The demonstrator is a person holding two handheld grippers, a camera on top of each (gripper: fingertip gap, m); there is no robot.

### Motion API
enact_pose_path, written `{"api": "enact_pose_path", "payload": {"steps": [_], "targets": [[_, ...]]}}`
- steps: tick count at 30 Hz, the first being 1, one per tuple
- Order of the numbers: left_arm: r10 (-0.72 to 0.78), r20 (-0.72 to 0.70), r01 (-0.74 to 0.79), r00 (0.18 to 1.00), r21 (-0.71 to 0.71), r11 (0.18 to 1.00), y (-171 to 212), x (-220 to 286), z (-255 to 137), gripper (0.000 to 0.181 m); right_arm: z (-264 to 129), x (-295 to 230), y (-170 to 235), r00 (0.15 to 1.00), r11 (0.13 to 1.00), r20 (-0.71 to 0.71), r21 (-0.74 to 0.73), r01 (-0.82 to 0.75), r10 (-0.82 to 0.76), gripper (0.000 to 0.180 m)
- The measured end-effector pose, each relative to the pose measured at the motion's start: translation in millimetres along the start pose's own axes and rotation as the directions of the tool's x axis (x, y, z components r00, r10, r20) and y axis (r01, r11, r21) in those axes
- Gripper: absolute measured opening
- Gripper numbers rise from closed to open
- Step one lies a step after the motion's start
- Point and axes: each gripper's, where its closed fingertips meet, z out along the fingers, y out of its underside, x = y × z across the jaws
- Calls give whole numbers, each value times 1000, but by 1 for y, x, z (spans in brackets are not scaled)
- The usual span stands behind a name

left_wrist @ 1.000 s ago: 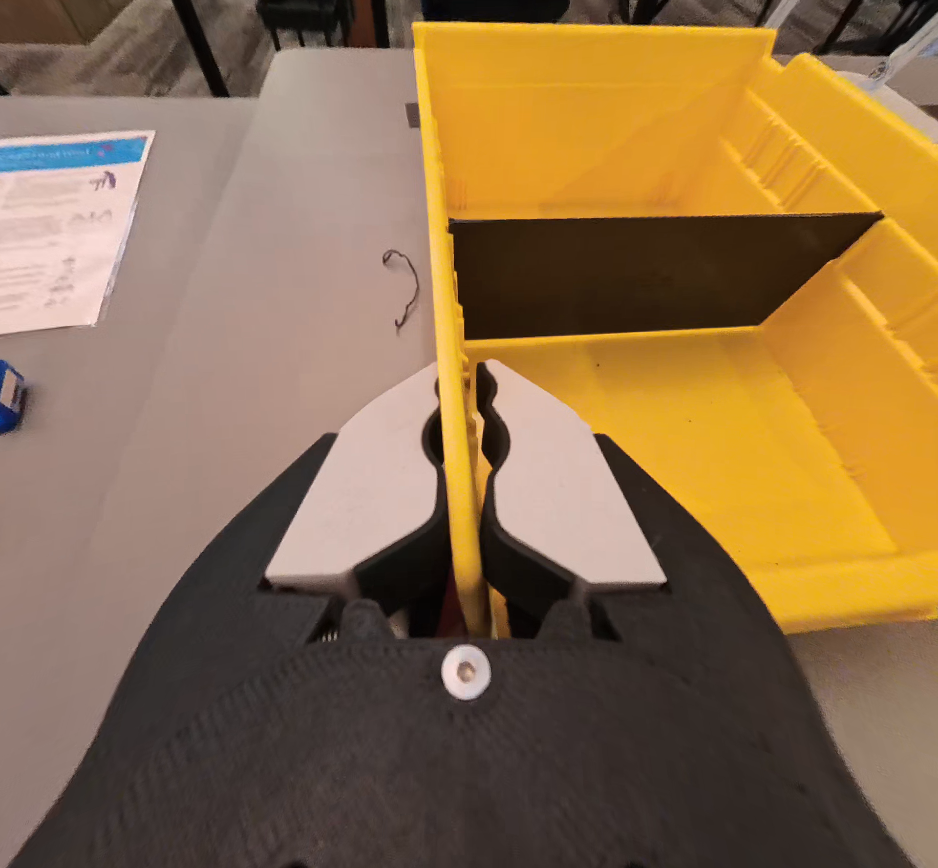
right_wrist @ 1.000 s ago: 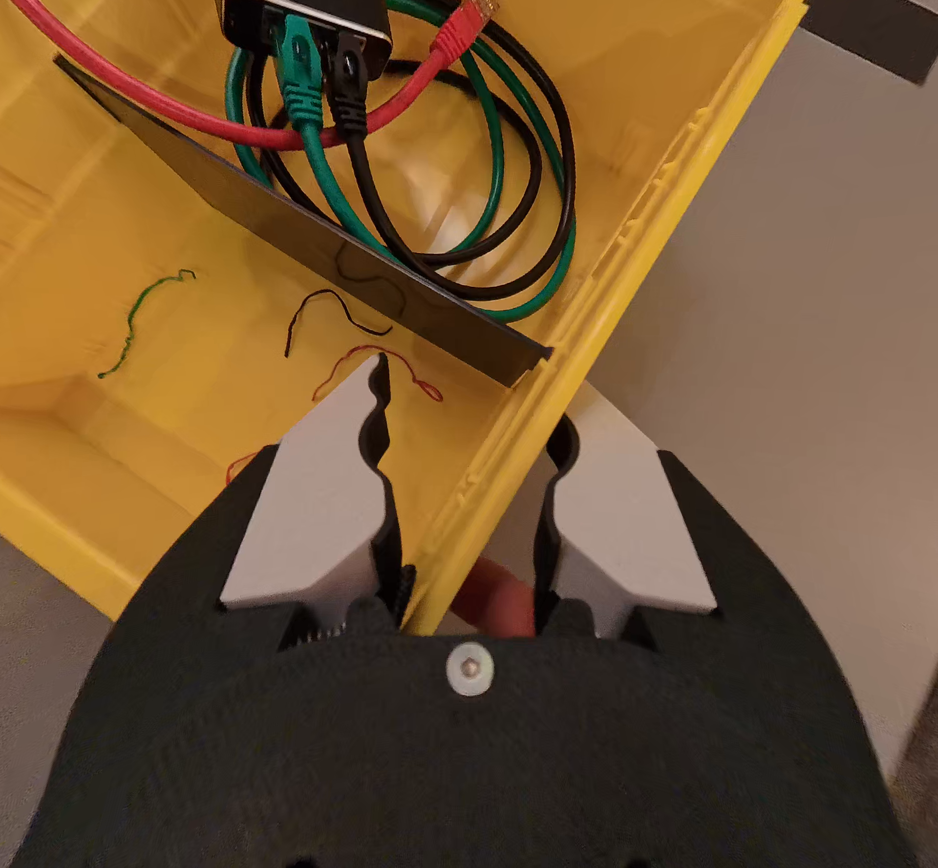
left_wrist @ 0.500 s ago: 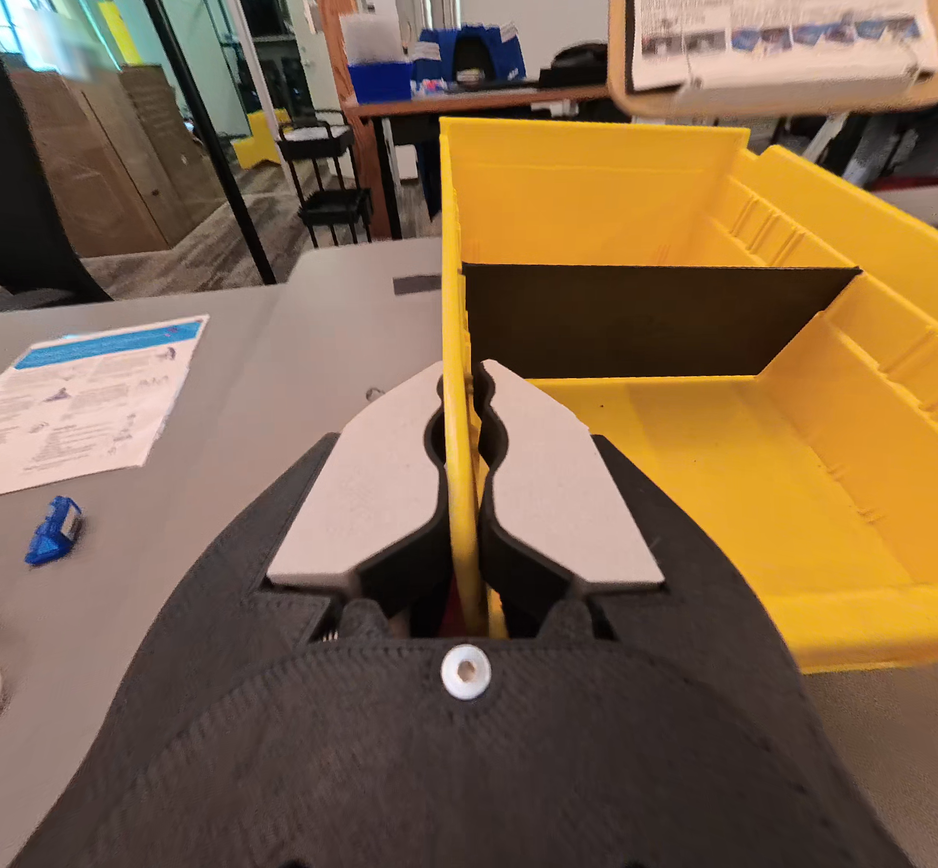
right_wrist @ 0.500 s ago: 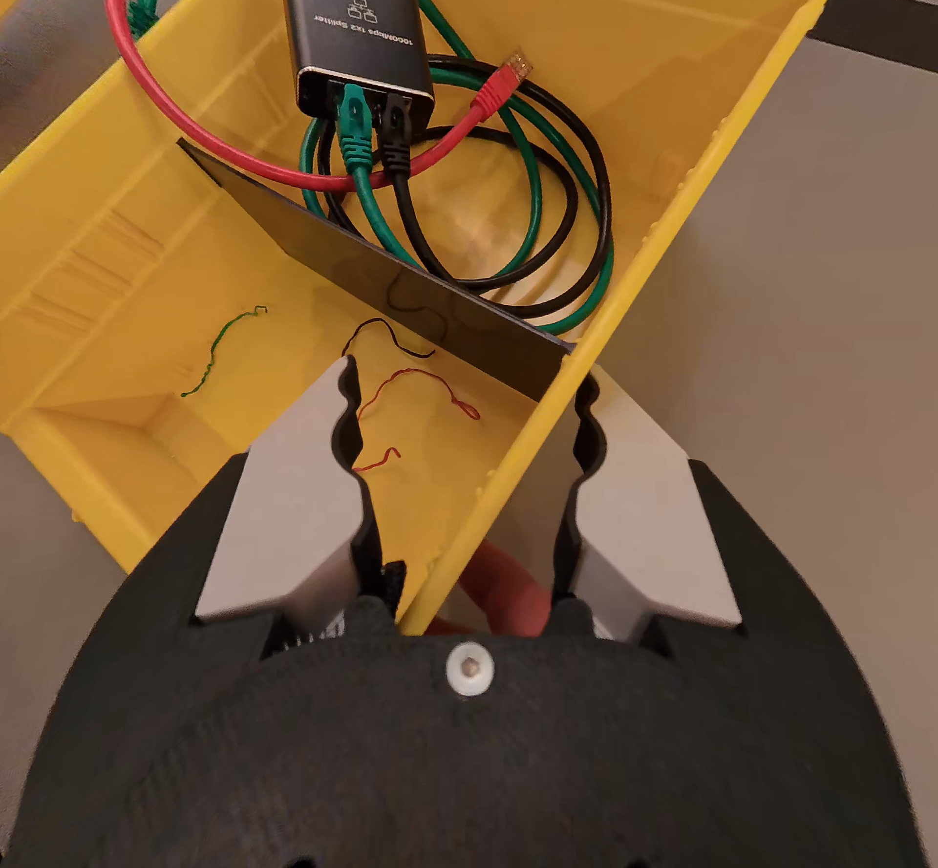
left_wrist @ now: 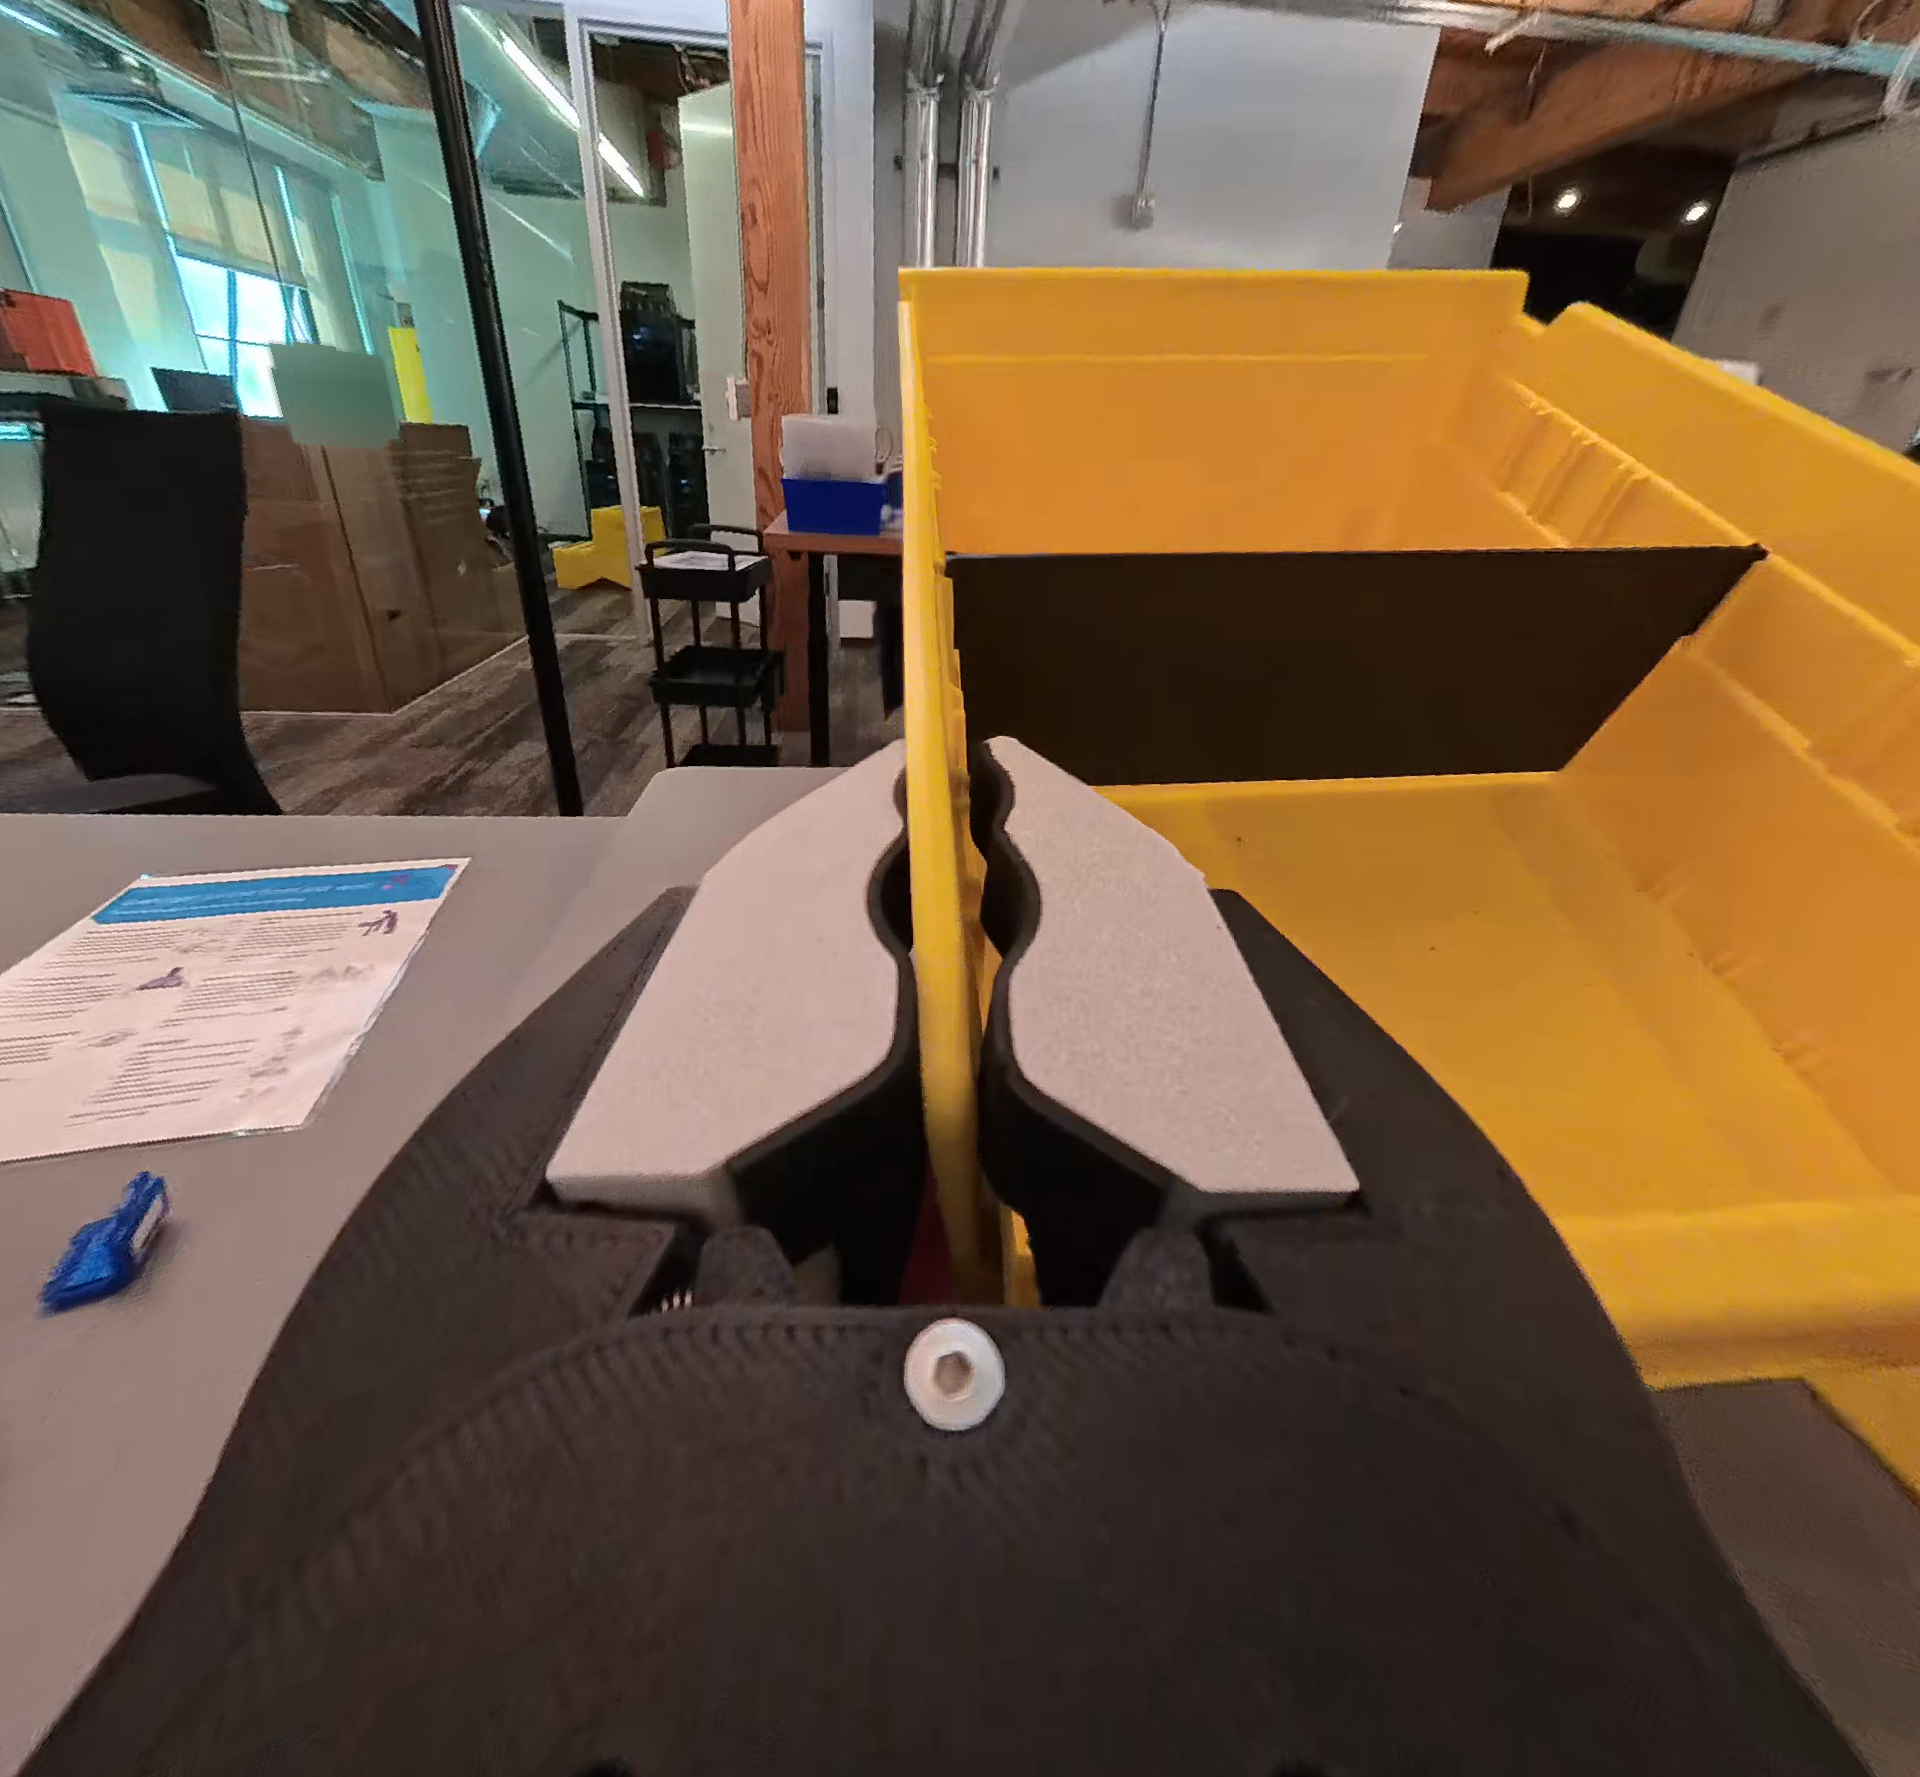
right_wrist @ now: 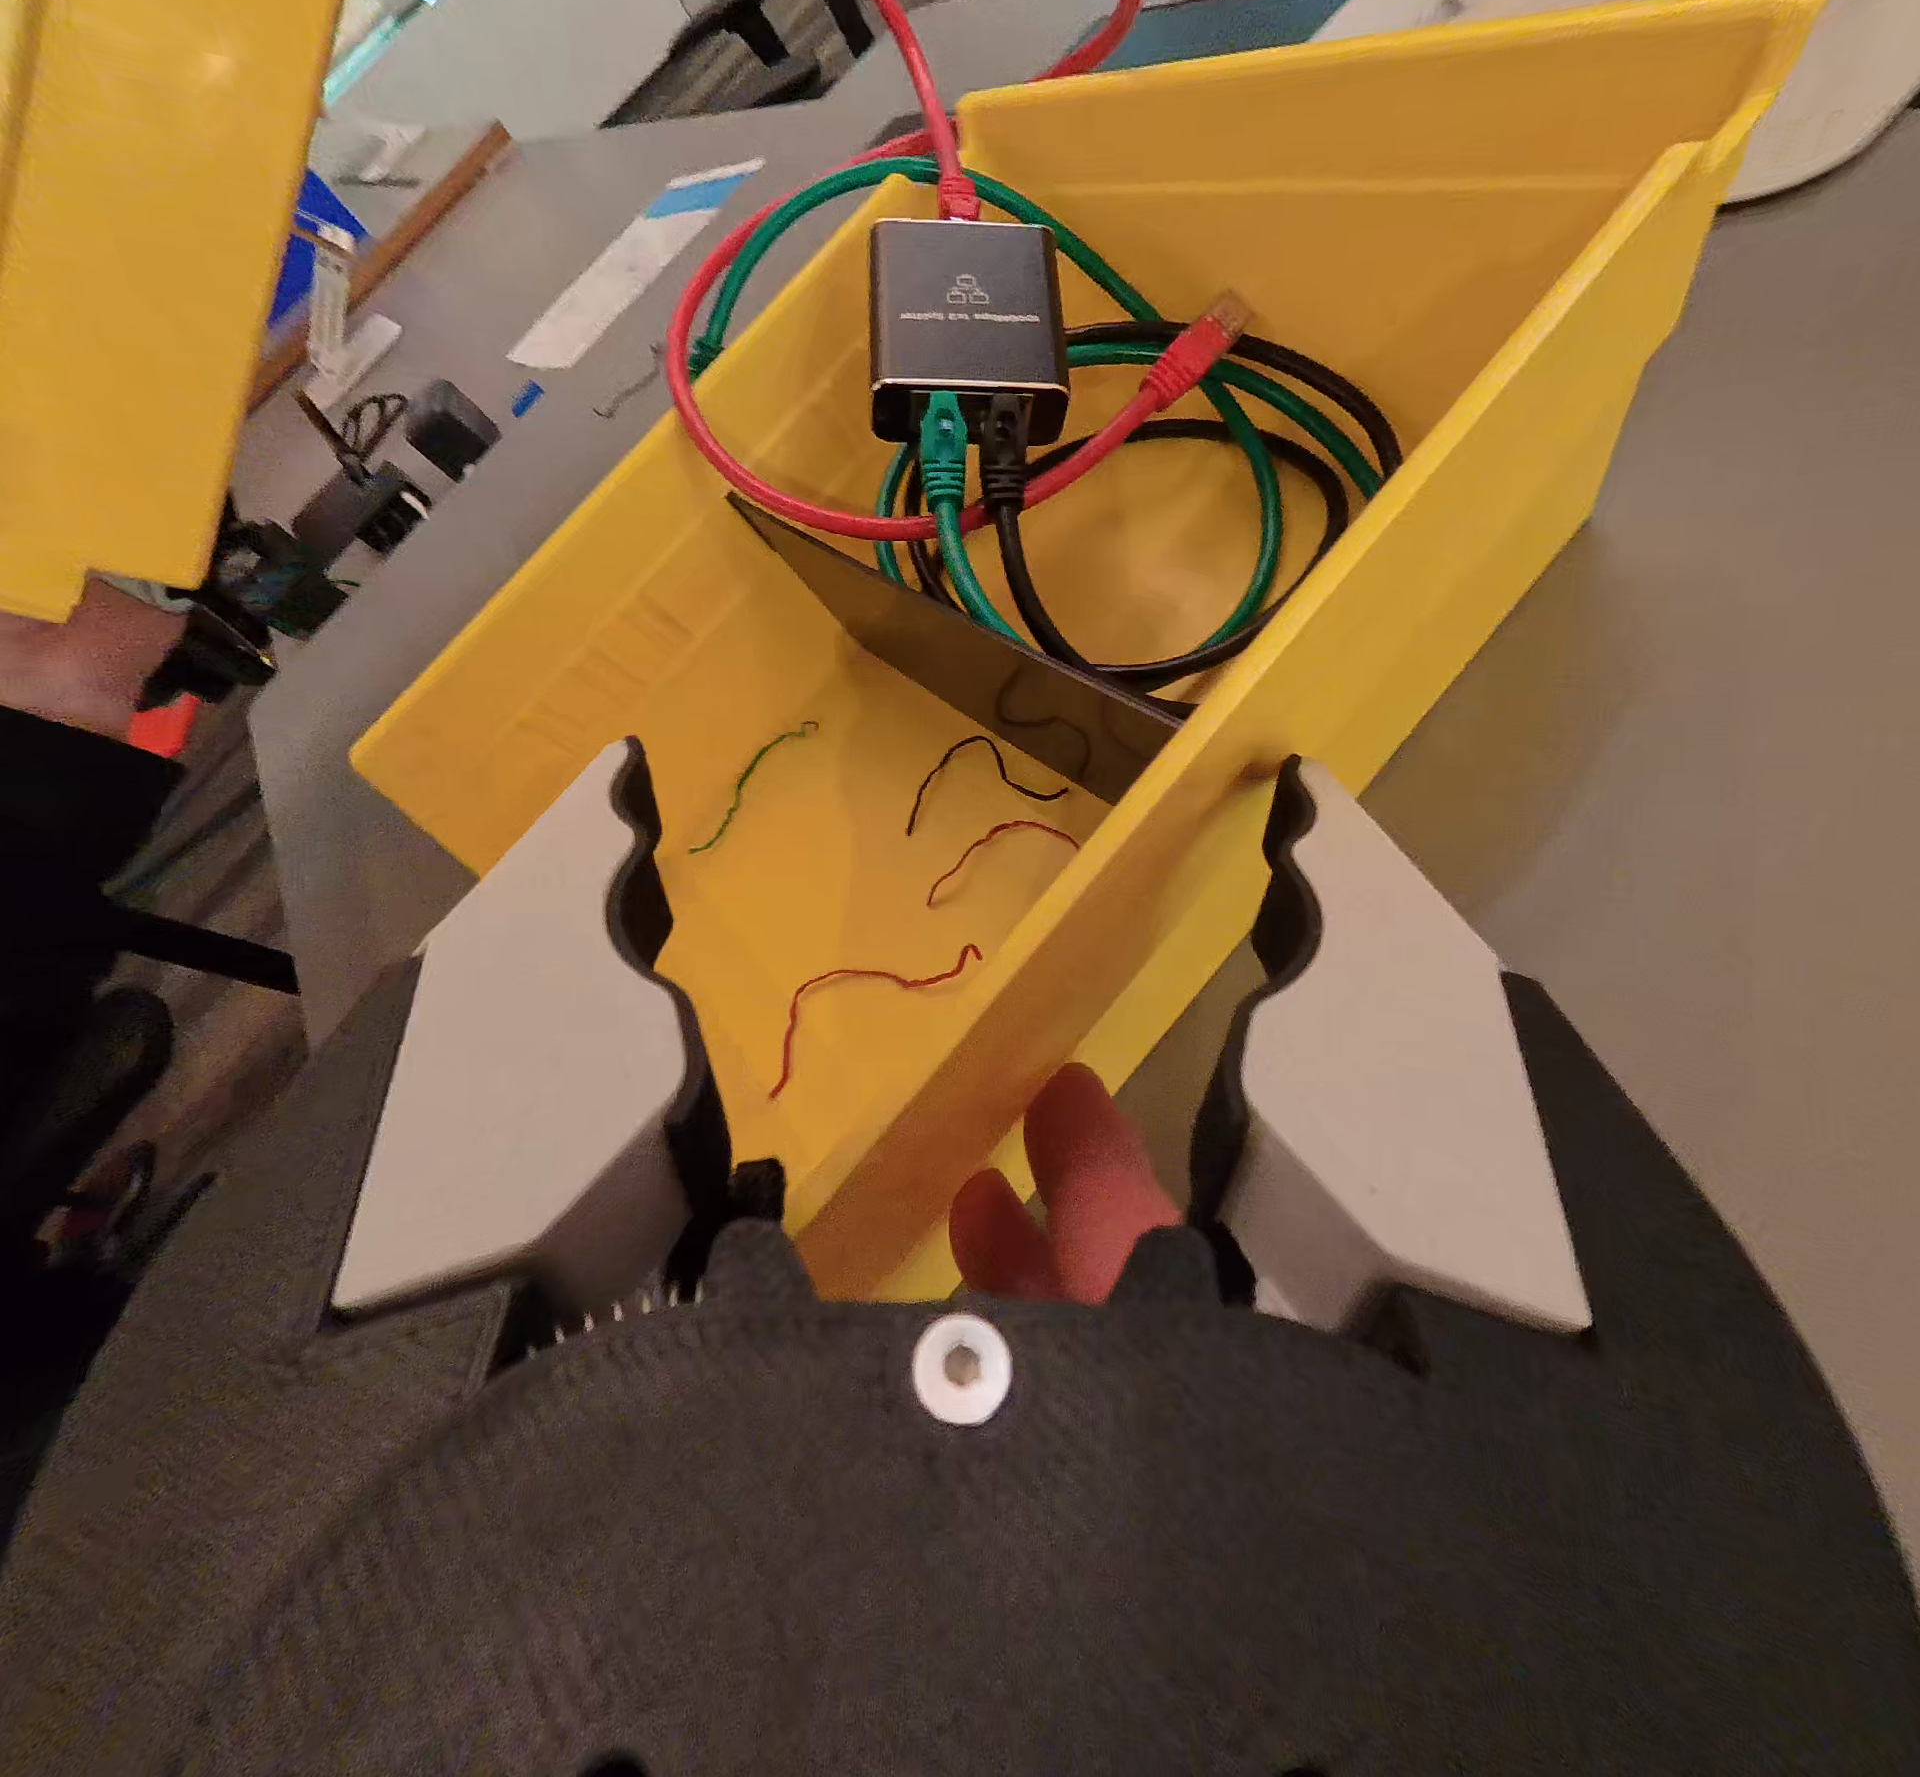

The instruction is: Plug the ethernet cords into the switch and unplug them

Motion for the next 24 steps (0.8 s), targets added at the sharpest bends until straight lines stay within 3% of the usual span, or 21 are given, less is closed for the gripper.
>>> {"api": "enact_pose_path", "payload": {"steps": [8,17,24], "targets": [[-35,-23,36,999,46,998,-7,0,1,5,55,-52,-4,999,999,47,52,-15,13,121],[-141,-103,149,985,79,986,-8,3,1,5,106,-87,-15,988,989,115,99,-110,98,112],[-170,-113,184,979,121,976,-19,-1,-1,4,143,-114,-22,983,983,135,116,-142,126,118]]}}
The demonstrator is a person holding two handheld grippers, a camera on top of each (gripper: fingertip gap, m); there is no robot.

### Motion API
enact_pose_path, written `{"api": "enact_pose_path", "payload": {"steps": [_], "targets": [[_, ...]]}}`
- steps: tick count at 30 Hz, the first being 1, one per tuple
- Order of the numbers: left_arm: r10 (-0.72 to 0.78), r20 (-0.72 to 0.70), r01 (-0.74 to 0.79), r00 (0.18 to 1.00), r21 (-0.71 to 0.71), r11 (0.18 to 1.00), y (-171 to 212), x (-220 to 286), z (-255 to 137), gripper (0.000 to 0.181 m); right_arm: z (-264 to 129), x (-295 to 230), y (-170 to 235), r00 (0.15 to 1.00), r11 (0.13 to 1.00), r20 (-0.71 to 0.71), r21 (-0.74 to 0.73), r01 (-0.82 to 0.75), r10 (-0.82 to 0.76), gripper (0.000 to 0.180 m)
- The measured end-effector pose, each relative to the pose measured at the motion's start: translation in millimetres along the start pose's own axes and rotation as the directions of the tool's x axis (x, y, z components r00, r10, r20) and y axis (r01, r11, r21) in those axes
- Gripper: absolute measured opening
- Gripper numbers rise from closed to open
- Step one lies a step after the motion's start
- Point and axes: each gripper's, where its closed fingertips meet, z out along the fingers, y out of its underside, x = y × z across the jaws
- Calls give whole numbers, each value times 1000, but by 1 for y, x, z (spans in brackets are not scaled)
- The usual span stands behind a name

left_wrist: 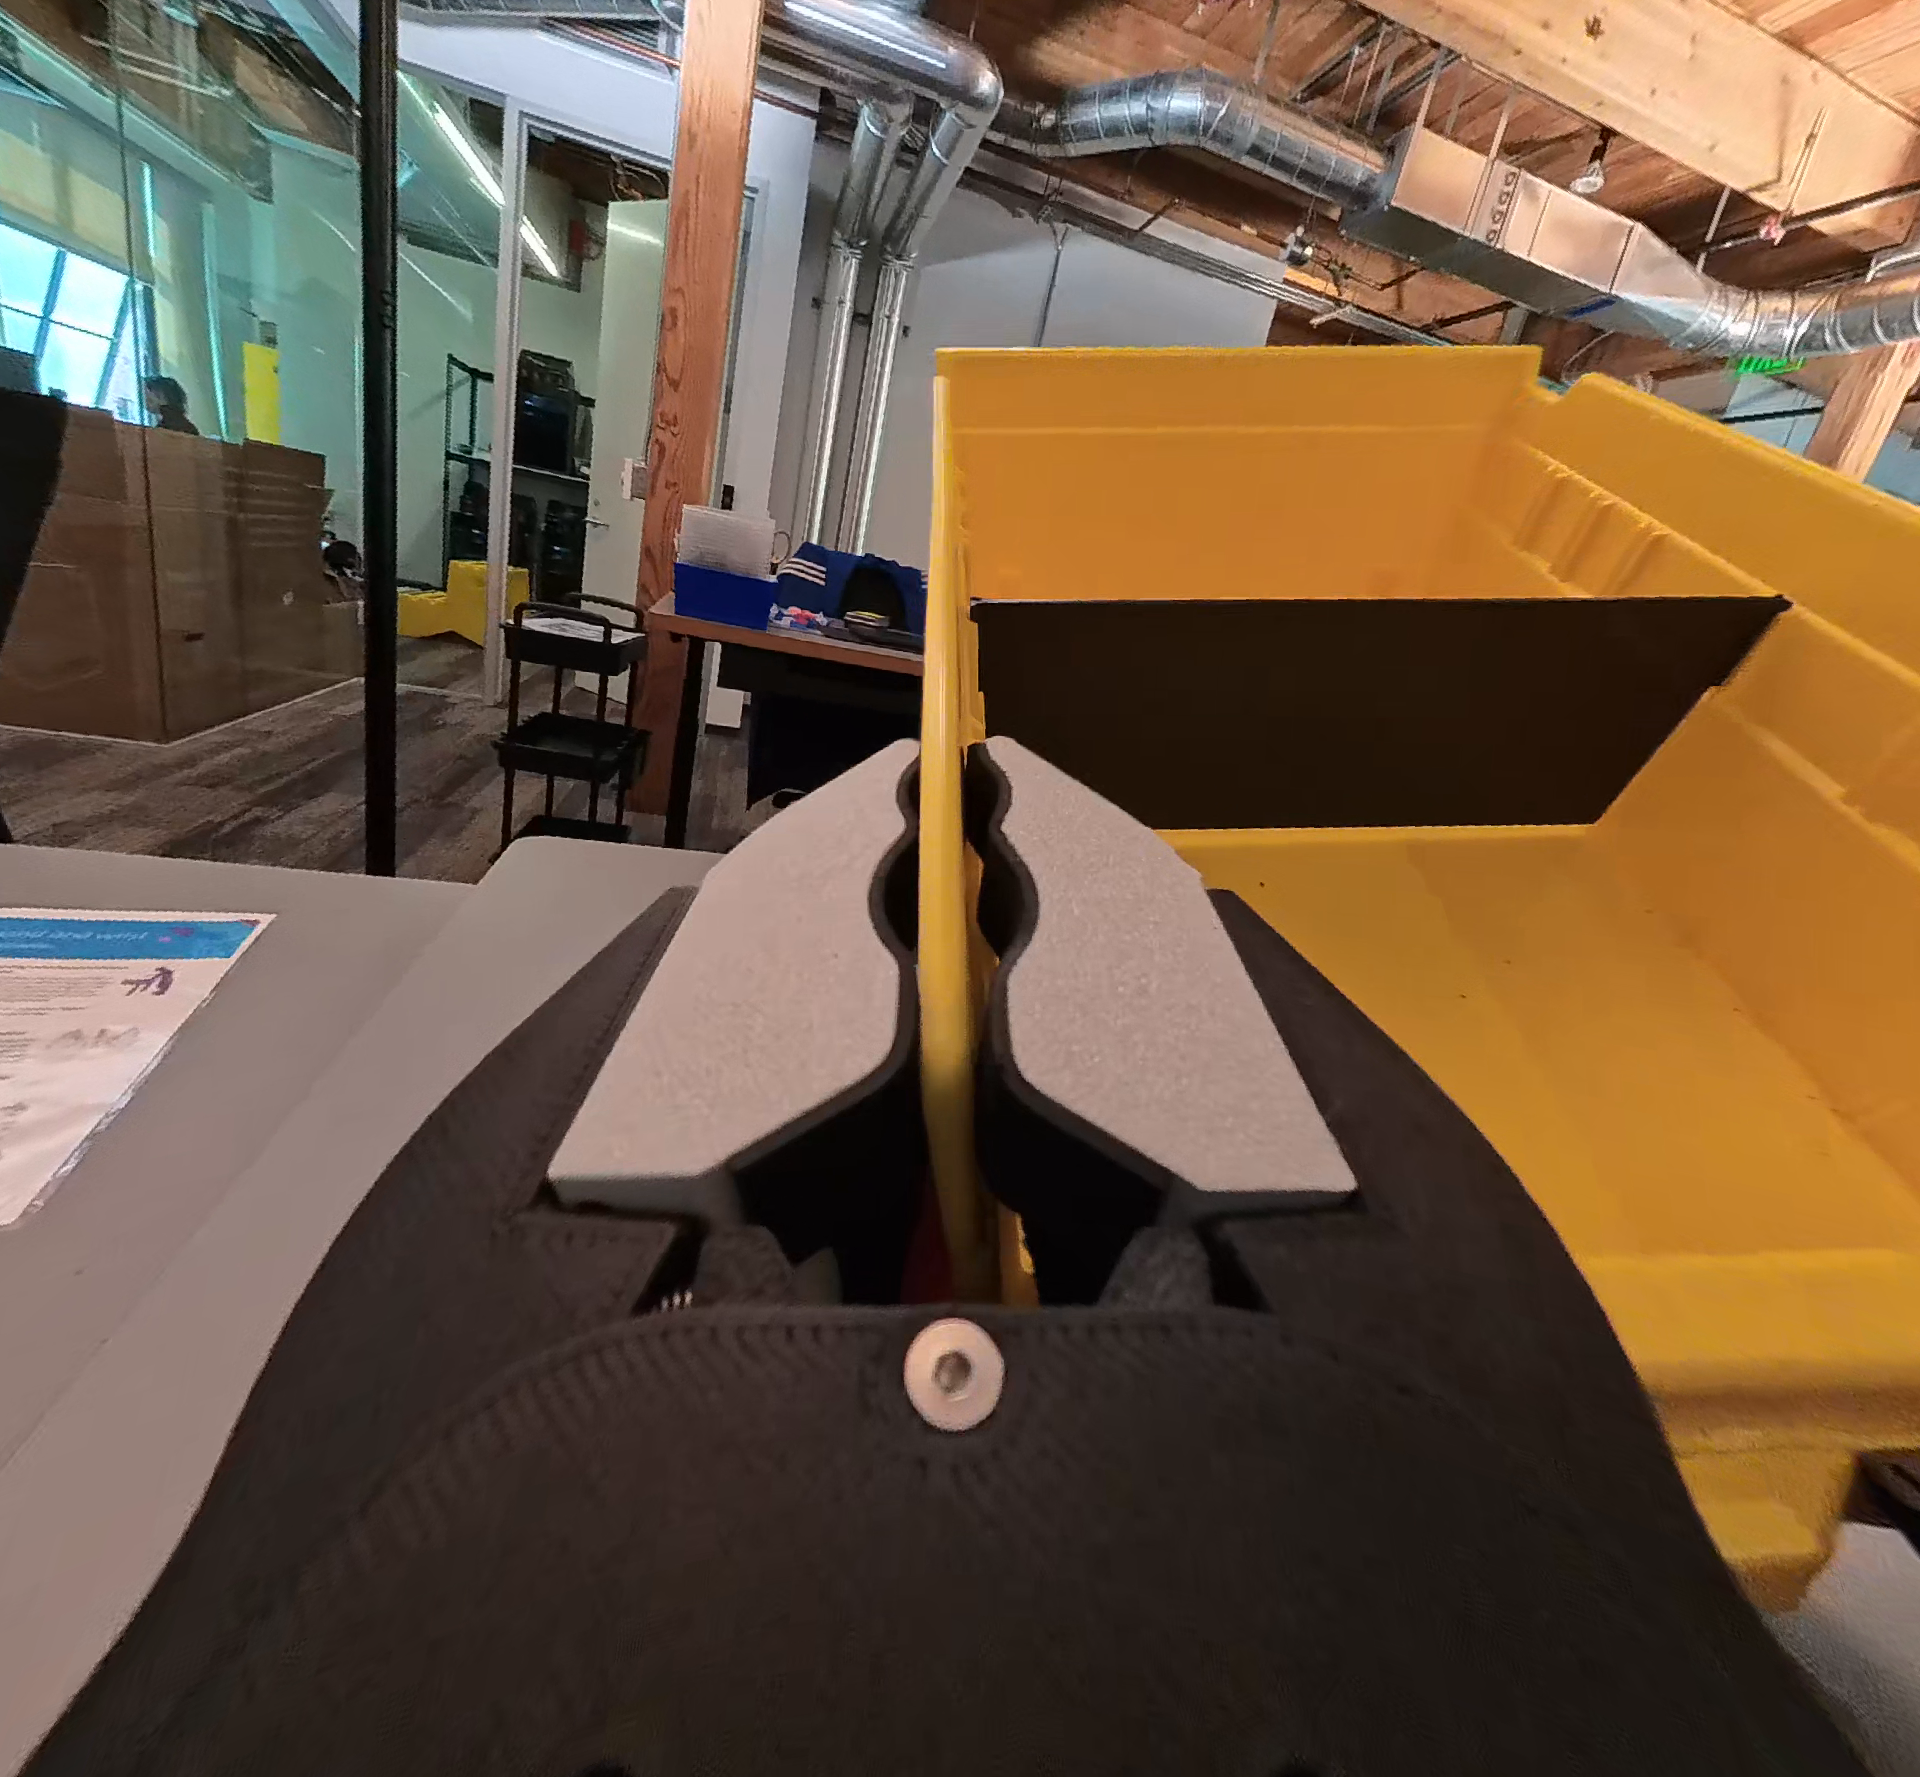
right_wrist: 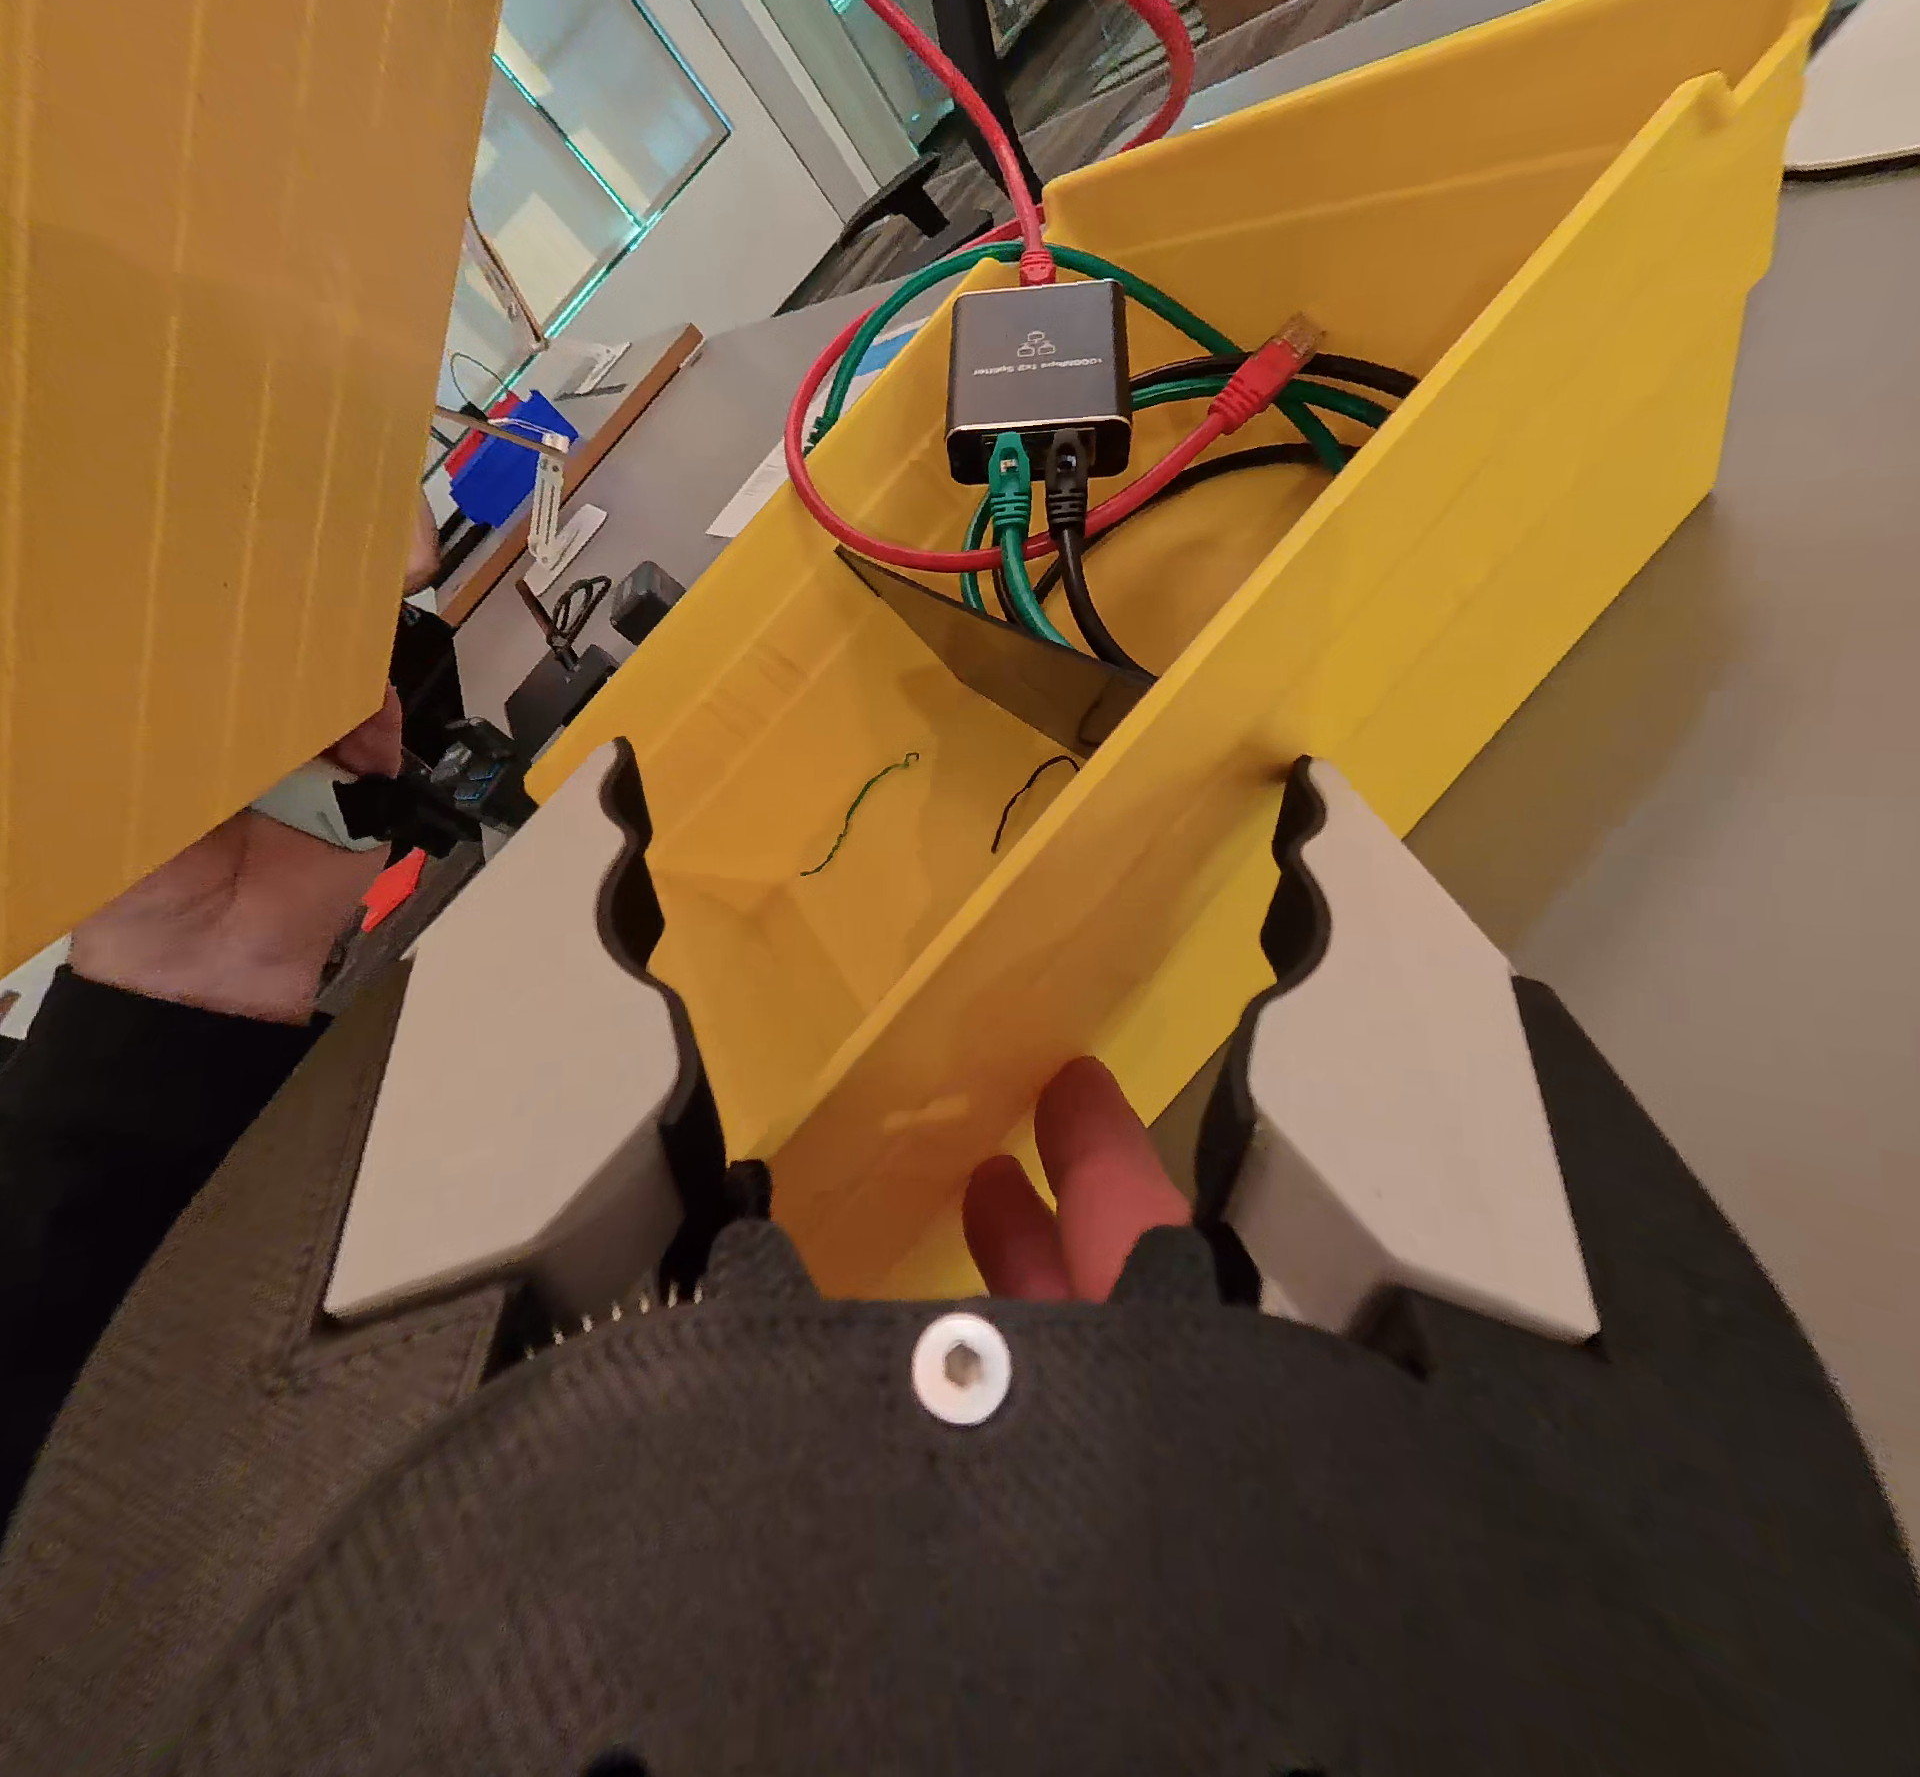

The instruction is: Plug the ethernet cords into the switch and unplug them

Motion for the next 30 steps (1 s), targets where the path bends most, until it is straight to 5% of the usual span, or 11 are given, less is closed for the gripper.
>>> {"api": "enact_pose_path", "payload": {"steps": [10,14,22,30], "targets": [[2,-24,-1,1000,27,1000,-15,13,3,4,69,-35,5,989,997,142,-76,-22,33,120],[24,-45,-23,999,31,999,-22,26,5,4,60,-27,-9,987,997,157,-67,-24,35,125],[44,-152,-48,987,-23,999,-9,102,26,4,-96,-7,-106,987,949,145,314,17,-66,111],[-50,-348,-8,936,-163,987,65,226,65,5,-256,-6,-127,987,845,114,533,34,-112,117]]}}
